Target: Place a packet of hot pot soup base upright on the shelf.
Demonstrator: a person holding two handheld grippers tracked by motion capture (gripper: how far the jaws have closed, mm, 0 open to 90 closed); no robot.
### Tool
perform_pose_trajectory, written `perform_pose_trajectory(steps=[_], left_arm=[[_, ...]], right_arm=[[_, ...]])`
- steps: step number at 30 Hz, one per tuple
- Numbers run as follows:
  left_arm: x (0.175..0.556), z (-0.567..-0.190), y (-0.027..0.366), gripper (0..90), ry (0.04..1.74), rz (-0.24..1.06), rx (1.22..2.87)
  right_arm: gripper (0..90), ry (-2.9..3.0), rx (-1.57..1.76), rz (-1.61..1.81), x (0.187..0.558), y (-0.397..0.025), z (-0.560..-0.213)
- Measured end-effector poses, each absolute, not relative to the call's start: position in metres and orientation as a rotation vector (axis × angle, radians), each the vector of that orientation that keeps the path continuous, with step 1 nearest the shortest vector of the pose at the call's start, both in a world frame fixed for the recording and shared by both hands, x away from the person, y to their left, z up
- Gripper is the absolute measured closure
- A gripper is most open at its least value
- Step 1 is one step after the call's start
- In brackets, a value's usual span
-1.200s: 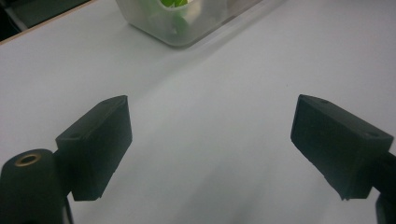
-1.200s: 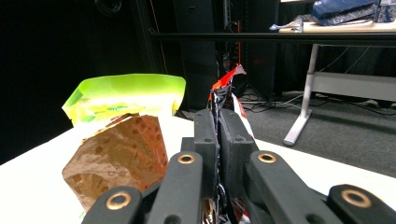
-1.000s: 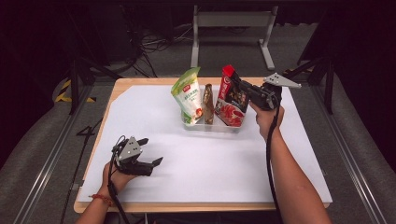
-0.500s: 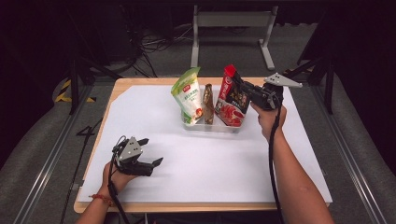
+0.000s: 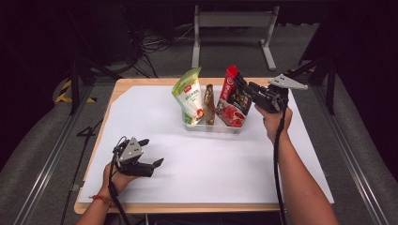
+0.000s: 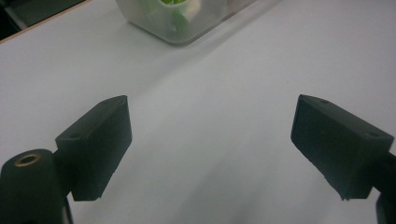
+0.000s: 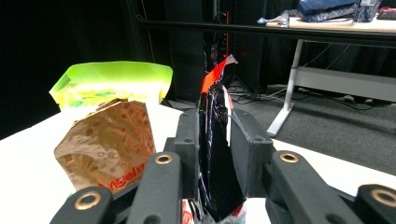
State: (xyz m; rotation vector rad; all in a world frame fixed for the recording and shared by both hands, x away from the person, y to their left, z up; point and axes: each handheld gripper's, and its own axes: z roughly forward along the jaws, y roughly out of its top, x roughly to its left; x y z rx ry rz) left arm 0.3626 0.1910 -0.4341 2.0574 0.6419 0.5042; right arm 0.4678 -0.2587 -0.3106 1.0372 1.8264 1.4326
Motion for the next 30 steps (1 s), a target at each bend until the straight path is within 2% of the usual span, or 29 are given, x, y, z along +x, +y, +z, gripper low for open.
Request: perform_pose_trajectory(steps=[12,30], left_arm=[[0.363,-0.434,0.189,13.3,0.639,0.509,2.063],[0.363,-0.435,0.188,13.2,0.647,0.506,2.063]], right_arm=[[69.8,1.837,1.009,1.404,0.454,-0.263,-0.31],[71.2,1.841,0.971,1.384,0.434,-0.277,-0.313]])
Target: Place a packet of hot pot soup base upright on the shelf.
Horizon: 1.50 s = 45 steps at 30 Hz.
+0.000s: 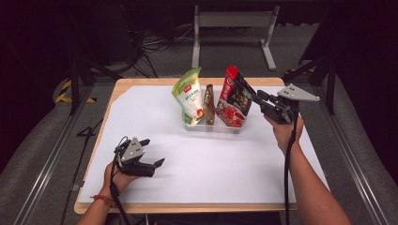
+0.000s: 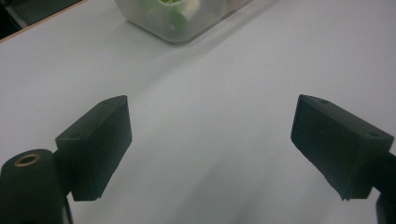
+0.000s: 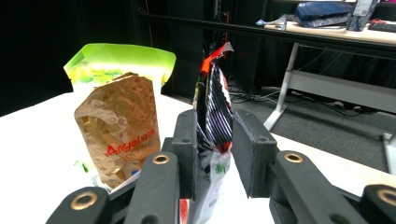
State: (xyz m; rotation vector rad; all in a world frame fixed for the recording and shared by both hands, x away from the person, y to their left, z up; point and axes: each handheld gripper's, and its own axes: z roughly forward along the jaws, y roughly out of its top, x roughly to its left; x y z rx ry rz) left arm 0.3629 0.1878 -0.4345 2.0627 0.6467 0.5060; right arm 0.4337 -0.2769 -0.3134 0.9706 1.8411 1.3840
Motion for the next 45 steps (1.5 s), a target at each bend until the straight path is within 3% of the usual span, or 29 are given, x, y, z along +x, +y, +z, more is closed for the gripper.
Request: perform_pose_trajectory(steps=[18,29,45], left_arm=[[0.363,-0.435,0.188,13.2,0.645,0.502,2.071],[0.362,-0.435,0.186,13.2,0.637,0.505,2.08],[0.363,-0.436,0.186,12.9,0.635,0.501,2.088]], right_arm=[[69.7,1.911,0.949,1.317,0.413,-0.288,-0.332],[63.0,1.943,0.918,1.285,0.398,-0.293,-0.343],[34.9,2.018,0.895,1.229,0.38,-0.303,-0.371]])
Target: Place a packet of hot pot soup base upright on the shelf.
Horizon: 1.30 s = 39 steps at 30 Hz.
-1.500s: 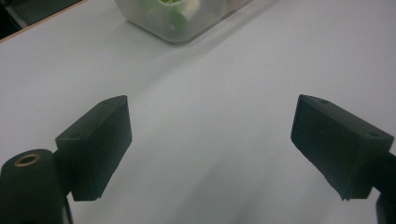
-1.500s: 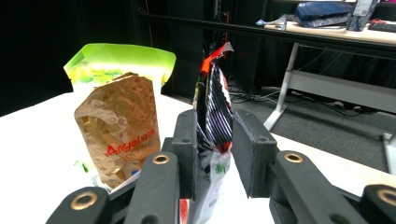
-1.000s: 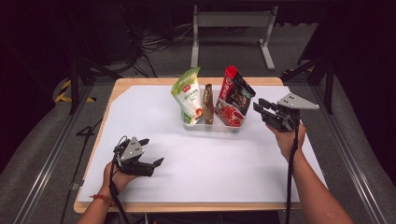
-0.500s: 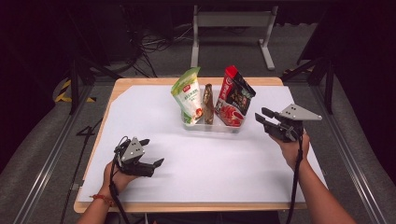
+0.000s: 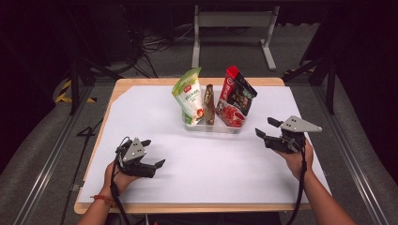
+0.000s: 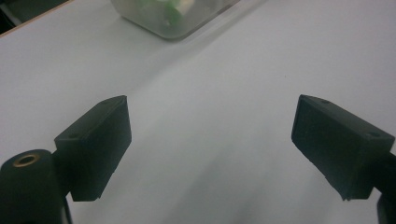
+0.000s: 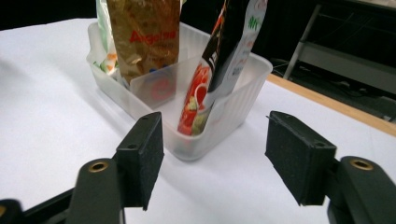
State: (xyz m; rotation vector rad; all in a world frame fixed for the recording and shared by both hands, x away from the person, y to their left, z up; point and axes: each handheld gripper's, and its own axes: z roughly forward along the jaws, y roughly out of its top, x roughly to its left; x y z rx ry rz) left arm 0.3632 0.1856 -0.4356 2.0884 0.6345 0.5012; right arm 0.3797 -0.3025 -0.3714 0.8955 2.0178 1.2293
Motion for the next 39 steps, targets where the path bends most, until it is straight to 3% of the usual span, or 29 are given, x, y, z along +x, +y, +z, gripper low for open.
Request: perform_pose_trajectory(steps=[16,39], left_arm=[[0.364,-0.436,0.185,12.9,0.628,0.495,2.094],[0.363,-0.436,0.185,12.7,0.613,0.49,2.095]], right_arm=[[18.2,2.154,0.821,1.067,0.355,-0.319,-0.402],[12.6,2.109,0.875,1.092,0.305,-0.359,-0.428]])
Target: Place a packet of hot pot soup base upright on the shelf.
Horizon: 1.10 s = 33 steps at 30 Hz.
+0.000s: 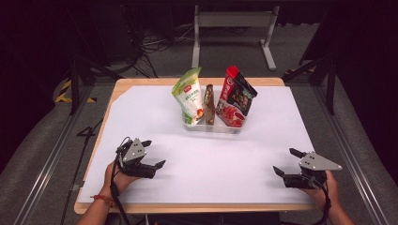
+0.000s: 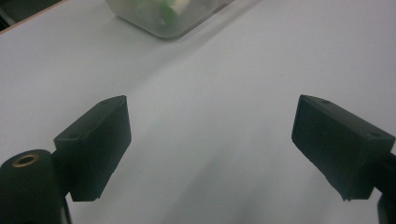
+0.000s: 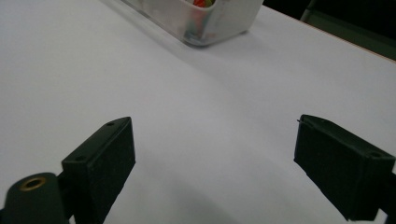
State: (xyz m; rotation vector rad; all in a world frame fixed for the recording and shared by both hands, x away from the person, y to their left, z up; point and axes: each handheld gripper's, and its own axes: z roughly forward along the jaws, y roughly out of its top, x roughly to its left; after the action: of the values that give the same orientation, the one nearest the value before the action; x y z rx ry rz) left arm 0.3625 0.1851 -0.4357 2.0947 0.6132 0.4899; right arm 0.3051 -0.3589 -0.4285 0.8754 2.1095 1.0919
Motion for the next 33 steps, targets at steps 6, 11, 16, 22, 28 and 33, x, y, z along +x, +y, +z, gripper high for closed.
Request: perform_pose_trajectory(steps=[6,11,16,22,28,33], left_arm=[[0.362,-0.436,0.184,12.5,0.617,0.487,2.098],[0.36,-0.436,0.181,12.5,0.606,0.491,2.108],[0.358,-0.435,0.18,12.5,0.588,0.495,2.113],[0.361,-0.436,0.18,12.5,0.59,0.493,2.114],[0.363,-0.436,0.18,12.5,0.593,0.487,2.109],[0.364,-0.437,0.183,12.5,0.599,0.489,2.108]], right_arm=[[11.1,2.081,0.909,1.096,0.301,-0.364,-0.429],[11.3,2.069,0.927,1.105,0.299,-0.369,-0.43],[11.5,2.061,0.933,1.083,0.299,-0.372,-0.43],[11.5,2.063,0.935,1.076,0.298,-0.37,-0.43],[11.5,2.085,0.929,1.063,0.3,-0.365,-0.433],[11.6,2.087,0.934,1.077,0.304,-0.364,-0.432]])
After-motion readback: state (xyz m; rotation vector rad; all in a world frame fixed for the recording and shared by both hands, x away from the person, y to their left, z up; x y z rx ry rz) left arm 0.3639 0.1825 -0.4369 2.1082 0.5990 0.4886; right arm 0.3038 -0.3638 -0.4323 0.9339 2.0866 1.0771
